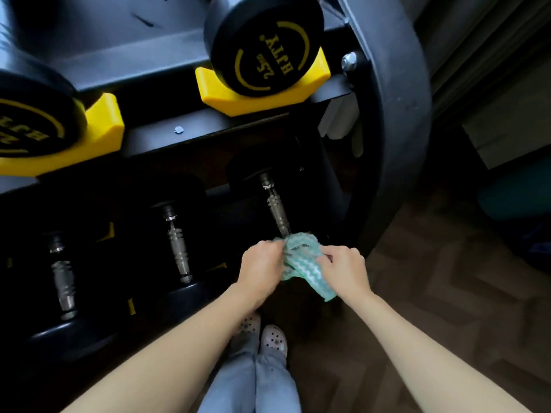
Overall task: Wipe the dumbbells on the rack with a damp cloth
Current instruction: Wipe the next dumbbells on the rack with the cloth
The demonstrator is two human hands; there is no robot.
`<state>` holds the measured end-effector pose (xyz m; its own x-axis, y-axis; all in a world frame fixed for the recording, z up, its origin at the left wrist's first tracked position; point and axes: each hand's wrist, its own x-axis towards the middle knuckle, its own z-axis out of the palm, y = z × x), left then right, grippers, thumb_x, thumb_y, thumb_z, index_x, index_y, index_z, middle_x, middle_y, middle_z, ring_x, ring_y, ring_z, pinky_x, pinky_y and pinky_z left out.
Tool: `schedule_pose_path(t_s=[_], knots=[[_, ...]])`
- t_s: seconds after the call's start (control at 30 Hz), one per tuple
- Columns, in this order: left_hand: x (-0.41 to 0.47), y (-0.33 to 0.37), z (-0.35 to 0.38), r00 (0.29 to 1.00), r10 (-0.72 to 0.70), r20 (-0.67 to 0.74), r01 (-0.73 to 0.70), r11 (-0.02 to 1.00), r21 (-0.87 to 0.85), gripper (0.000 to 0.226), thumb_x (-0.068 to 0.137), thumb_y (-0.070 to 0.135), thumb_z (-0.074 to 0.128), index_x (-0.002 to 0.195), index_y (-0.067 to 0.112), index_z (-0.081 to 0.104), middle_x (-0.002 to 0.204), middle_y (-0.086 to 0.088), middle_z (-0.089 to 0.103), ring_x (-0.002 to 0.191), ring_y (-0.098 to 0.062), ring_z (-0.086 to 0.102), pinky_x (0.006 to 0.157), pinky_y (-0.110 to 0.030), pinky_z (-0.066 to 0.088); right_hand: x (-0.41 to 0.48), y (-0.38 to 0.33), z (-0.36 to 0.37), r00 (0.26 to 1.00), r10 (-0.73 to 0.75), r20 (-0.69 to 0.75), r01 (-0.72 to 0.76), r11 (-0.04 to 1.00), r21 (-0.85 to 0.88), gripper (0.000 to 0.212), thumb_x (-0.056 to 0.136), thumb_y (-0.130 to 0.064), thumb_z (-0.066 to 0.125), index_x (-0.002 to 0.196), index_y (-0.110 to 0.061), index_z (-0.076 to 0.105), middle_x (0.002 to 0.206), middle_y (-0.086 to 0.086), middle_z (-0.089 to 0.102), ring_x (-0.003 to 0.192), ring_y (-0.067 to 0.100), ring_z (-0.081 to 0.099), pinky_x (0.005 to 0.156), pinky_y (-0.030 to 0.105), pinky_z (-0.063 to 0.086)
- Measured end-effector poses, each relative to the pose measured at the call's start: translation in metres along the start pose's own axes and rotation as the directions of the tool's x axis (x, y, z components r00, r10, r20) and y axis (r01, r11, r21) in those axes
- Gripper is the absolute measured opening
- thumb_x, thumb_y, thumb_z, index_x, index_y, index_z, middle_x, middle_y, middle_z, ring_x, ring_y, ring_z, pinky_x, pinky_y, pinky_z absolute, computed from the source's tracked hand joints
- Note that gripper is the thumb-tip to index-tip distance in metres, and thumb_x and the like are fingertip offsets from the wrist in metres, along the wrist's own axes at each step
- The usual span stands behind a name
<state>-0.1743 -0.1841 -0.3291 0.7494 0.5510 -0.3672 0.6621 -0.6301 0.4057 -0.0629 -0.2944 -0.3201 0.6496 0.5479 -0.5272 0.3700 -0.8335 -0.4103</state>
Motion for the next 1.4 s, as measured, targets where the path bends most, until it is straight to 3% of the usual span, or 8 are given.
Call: schedule_pose_path(t_s=[0.13, 0.27, 0.5, 0.67, 0.9, 1.03, 1.2, 1.4], knots=[[0.021, -0.01, -0.031, 0.979, -0.115, -0.166, 0.064, 0.955, -0.29, 0.026, 0.089, 0.019, 0.054, 0.112, 0.007, 0.05, 0.105, -0.011, 0.06, 0.099, -0.029, 0.058, 0.081, -0.037, 0.044, 0.019, -0.037, -0.025, 0.99, 0.006, -0.141, 0.017, 0.987, 0.157, 0.026, 0.094, -0.021, 0.051, 0.117, -0.02, 0.06, 0.089, 0.0, 0.064, 0.078, 0.013, 0.056, 0.065, 0.024, 0.031], [0.063, -0.02, -0.039, 0.883, -0.419, -0.214, 0.272, 0.825, -0.495, 0.028, 0.09, 0.019, 0.055, 0.113, 0.005, 0.046, 0.103, -0.019, 0.062, 0.095, -0.038, 0.06, 0.073, -0.037, 0.044, 0.078, -0.08, -0.031, 0.98, 0.008, -0.199, 0.048, 0.96, 0.275, 0.022, 0.09, -0.012, 0.056, 0.112, -0.01, 0.053, 0.087, 0.009, 0.064, 0.077, 0.024, 0.06, 0.062, 0.024, 0.03], [0.128, -0.04, 0.001, 0.649, -0.732, 0.206, 0.62, 0.353, -0.7, 0.043, 0.101, 0.027, 0.036, 0.124, -0.006, 0.053, 0.122, -0.026, 0.057, 0.116, -0.039, 0.052, 0.09, -0.038, 0.042, 0.163, -0.089, 0.037, 0.988, 0.12, 0.097, -0.151, 0.888, 0.435, 0.028, 0.094, -0.006, 0.044, 0.113, 0.001, 0.063, 0.11, 0.019, 0.063, 0.105, 0.032, 0.06, 0.076, 0.03, 0.043], [0.132, -0.028, 0.005, 0.744, -0.524, 0.415, 0.425, -0.11, -0.899, 0.034, 0.101, 0.017, 0.034, 0.124, -0.002, 0.051, 0.092, -0.011, 0.06, 0.071, -0.016, 0.054, 0.065, -0.027, 0.044, 0.171, -0.081, 0.038, 0.974, 0.029, 0.223, -0.148, 0.829, 0.54, 0.029, 0.097, -0.011, 0.044, 0.115, 0.008, 0.059, 0.097, 0.012, 0.055, 0.095, 0.02, 0.051, 0.082, 0.03, 0.042], [0.121, -0.033, 0.029, 0.75, -0.553, 0.364, 0.512, 0.136, -0.848, 0.029, 0.092, 0.002, 0.049, 0.12, -0.002, 0.057, 0.122, -0.019, 0.06, 0.109, -0.03, 0.059, 0.095, -0.04, 0.048, 0.169, -0.055, 0.039, 0.949, -0.002, 0.315, -0.061, 0.98, 0.19, 0.033, 0.095, -0.019, 0.051, 0.11, 0.008, 0.063, 0.114, 0.023, 0.063, 0.1, 0.021, 0.058, 0.08, 0.028, 0.041], [0.084, -0.023, 0.04, 0.763, -0.463, 0.451, 0.625, 0.351, -0.697, 0.028, 0.095, 0.006, 0.047, 0.121, 0.0, 0.056, 0.117, -0.01, 0.061, 0.111, -0.026, 0.058, 0.082, -0.025, 0.044, 0.139, -0.037, 0.029, 0.882, 0.024, 0.47, -0.03, 1.0, 0.005, 0.021, 0.096, -0.015, 0.049, 0.09, -0.001, 0.063, 0.092, 0.014, 0.057, 0.088, 0.021, 0.054, 0.072, 0.024, 0.038], [0.077, -0.026, 0.027, 0.835, -0.327, 0.443, 0.516, 0.747, -0.42, 0.032, 0.095, 0.007, 0.044, 0.126, 0.001, 0.053, 0.127, -0.015, 0.057, 0.116, -0.027, 0.055, 0.091, -0.026, 0.042, 0.123, -0.049, 0.013, 0.86, -0.006, 0.51, 0.129, 0.97, -0.207, 0.034, 0.096, -0.014, 0.042, 0.124, 0.004, 0.049, 0.129, 0.021, 0.053, 0.118, 0.034, 0.052, 0.089, 0.031, 0.043], [0.064, -0.025, 0.01, 0.87, -0.242, 0.43, 0.367, 0.899, -0.237, 0.028, 0.093, 0.005, 0.043, 0.116, 0.0, 0.058, 0.12, -0.016, 0.06, 0.109, -0.027, 0.057, 0.078, -0.024, 0.04, 0.098, -0.056, -0.002, 0.877, -0.06, 0.476, 0.222, 0.93, -0.292, 0.04, 0.088, -0.027, 0.057, 0.119, -0.002, 0.055, 0.116, 0.015, 0.06, 0.106, 0.03, 0.058, 0.069, 0.025, 0.041]])
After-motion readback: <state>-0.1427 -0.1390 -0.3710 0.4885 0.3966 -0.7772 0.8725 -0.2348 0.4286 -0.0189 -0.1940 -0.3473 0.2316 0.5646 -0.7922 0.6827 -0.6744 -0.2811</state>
